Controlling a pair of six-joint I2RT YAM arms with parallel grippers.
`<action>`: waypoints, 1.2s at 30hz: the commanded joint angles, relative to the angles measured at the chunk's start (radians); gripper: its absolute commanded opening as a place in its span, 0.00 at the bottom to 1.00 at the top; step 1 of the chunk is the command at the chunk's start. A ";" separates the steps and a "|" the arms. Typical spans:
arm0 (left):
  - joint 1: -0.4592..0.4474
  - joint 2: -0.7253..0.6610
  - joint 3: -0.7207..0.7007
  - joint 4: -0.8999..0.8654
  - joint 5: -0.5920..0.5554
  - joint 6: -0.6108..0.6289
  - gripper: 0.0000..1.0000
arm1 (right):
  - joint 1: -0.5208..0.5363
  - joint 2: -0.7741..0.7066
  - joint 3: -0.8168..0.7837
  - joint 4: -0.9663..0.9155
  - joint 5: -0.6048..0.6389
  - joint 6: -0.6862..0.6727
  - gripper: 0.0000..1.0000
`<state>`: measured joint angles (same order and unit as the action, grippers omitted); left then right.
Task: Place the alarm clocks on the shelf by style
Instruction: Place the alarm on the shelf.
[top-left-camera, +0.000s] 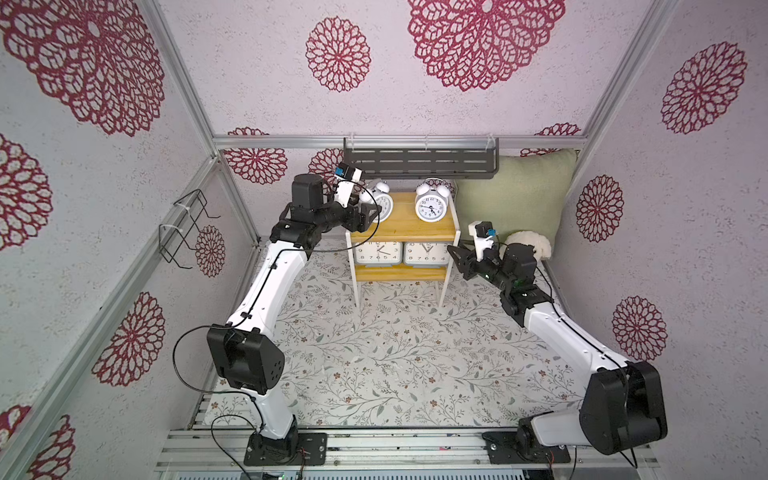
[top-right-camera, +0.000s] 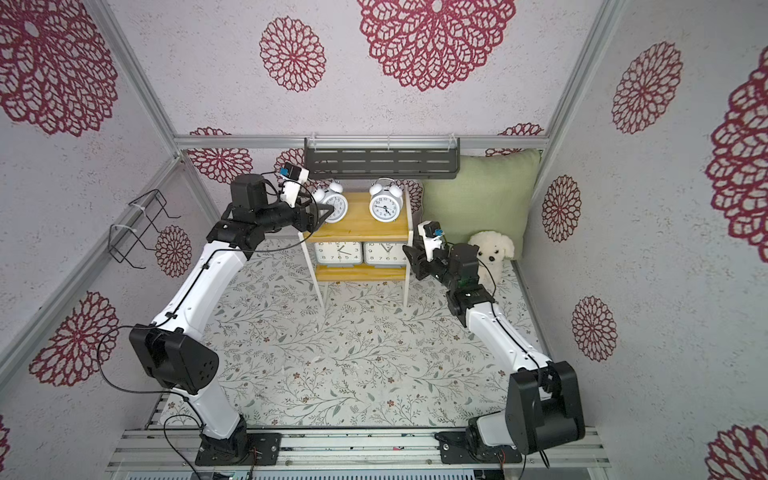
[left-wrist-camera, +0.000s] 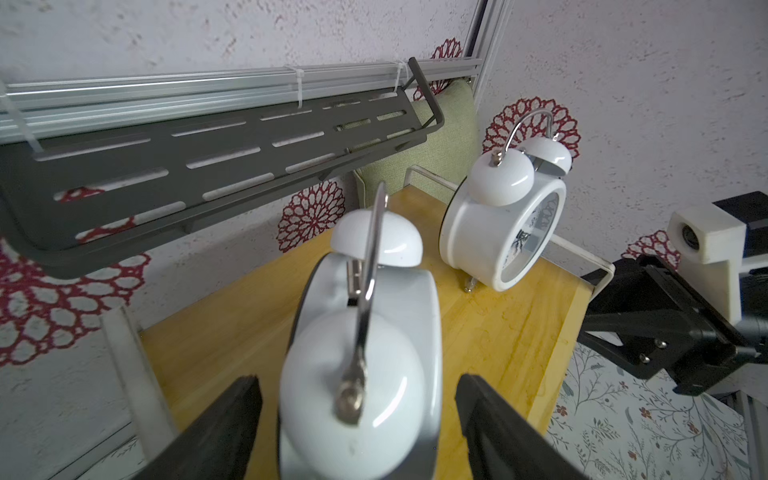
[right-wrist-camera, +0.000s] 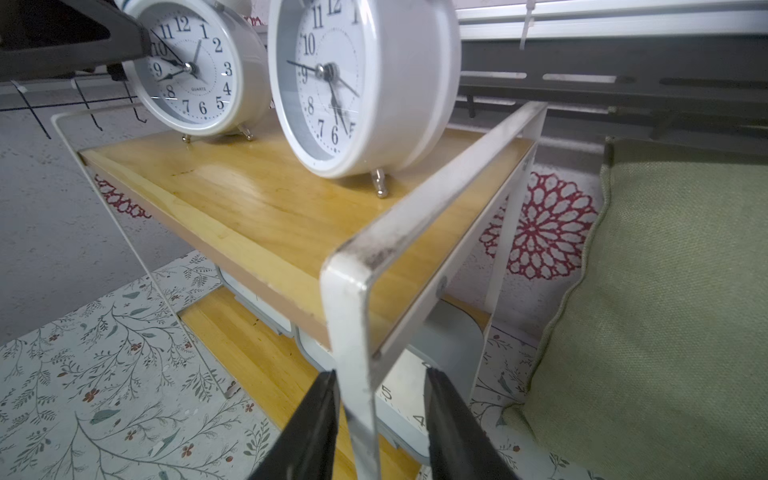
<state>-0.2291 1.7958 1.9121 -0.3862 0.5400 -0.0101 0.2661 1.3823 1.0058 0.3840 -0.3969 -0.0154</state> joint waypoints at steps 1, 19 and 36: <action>0.007 -0.006 -0.013 0.023 -0.019 0.019 0.82 | -0.004 -0.003 0.036 0.013 -0.013 0.006 0.41; 0.007 -0.080 -0.066 -0.023 -0.163 0.126 0.83 | -0.004 0.002 0.037 0.013 -0.011 0.008 0.41; 0.007 -0.141 -0.125 0.015 -0.270 0.144 0.81 | -0.004 -0.002 0.037 0.009 -0.016 0.008 0.41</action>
<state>-0.2287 1.6810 1.7992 -0.4004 0.2989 0.1253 0.2661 1.3861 1.0058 0.3763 -0.3969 -0.0154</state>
